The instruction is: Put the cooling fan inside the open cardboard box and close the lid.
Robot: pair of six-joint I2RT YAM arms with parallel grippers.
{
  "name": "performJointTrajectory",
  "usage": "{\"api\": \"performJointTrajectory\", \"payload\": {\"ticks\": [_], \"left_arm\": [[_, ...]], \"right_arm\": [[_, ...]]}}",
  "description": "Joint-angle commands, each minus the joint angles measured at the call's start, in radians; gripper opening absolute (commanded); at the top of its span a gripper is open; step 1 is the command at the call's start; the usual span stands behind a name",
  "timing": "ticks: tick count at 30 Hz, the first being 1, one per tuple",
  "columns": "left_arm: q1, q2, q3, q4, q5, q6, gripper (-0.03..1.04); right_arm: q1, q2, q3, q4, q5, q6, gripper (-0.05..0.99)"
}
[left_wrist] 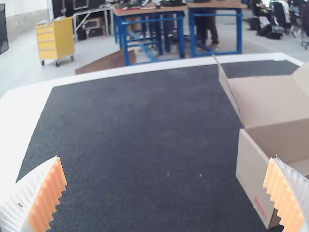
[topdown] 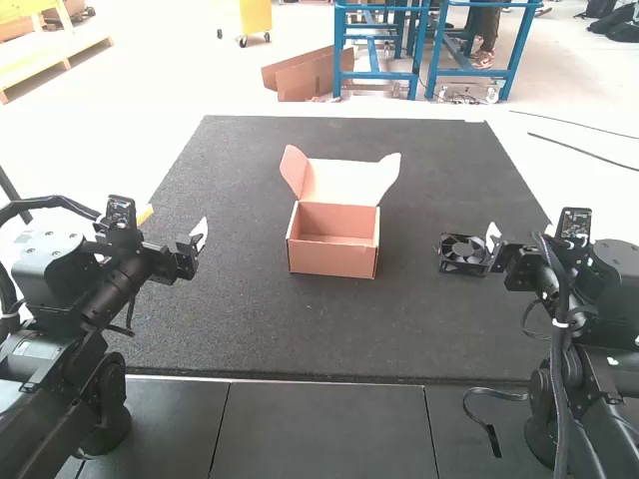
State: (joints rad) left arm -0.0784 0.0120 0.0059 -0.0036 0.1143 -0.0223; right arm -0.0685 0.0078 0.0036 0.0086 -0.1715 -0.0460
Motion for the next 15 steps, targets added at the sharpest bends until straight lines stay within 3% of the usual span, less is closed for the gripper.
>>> {"api": "performJointTrajectory", "payload": {"ticks": [1,9,15], "left_arm": [[0.008,-0.014,-0.006,0.002,0.013,0.013,0.97],[0.008,-0.012,-0.004,0.034,0.004,0.002,0.97],[0.009,-0.012,-0.004,0.202,-0.099,-0.028,0.97]], "right_arm": [[-0.011,-0.008,-0.004,-0.015,0.006,-0.015,0.91],[-0.011,-0.008,-0.004,0.001,0.006,0.011,0.91],[-0.011,-0.008,-0.002,0.16,0.056,0.078,0.91]]}}
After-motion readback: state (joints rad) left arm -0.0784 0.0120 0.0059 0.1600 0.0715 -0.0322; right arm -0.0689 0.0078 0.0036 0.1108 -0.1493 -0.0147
